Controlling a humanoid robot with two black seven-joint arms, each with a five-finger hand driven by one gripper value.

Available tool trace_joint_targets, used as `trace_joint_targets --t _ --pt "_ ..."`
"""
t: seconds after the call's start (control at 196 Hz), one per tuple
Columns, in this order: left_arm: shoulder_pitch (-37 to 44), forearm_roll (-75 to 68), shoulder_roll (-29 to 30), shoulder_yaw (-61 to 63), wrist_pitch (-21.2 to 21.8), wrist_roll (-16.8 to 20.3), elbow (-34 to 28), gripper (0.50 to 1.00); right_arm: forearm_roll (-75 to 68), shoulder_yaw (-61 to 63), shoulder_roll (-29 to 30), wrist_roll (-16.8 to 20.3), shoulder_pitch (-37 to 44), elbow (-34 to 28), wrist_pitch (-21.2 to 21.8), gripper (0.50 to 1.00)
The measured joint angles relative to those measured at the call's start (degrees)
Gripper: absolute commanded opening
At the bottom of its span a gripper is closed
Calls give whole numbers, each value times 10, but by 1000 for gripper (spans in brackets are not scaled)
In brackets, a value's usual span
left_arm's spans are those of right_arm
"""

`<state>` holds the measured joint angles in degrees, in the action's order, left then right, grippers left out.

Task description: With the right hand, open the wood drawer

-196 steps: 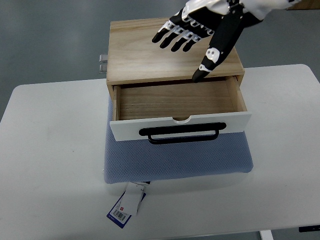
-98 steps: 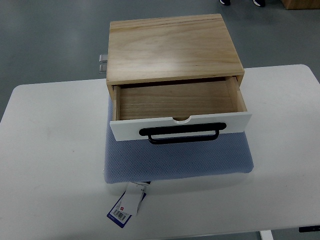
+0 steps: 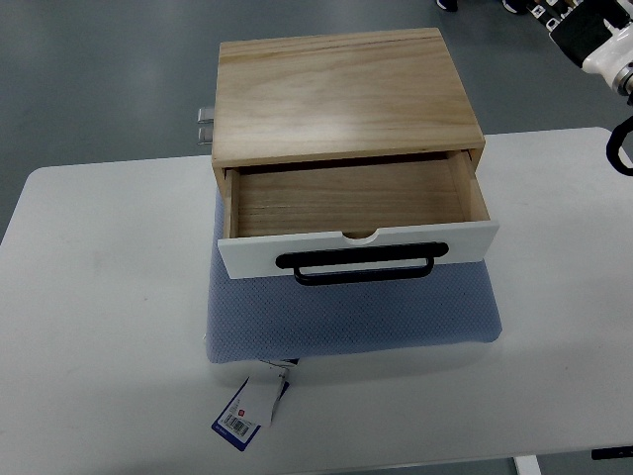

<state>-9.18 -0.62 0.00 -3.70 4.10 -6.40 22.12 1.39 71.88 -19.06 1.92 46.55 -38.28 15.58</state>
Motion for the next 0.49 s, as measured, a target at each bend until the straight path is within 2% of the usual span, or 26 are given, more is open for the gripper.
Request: trace_joint_targets --t 0.163,0.489 --pt "1 0 0 1 0 0 -3 1000 -2 45 31 -7 -24 24 22 944" --pt "1 0 0 2 0 0 -1 1000 -2 91 72 -9 -61 26 61 944"
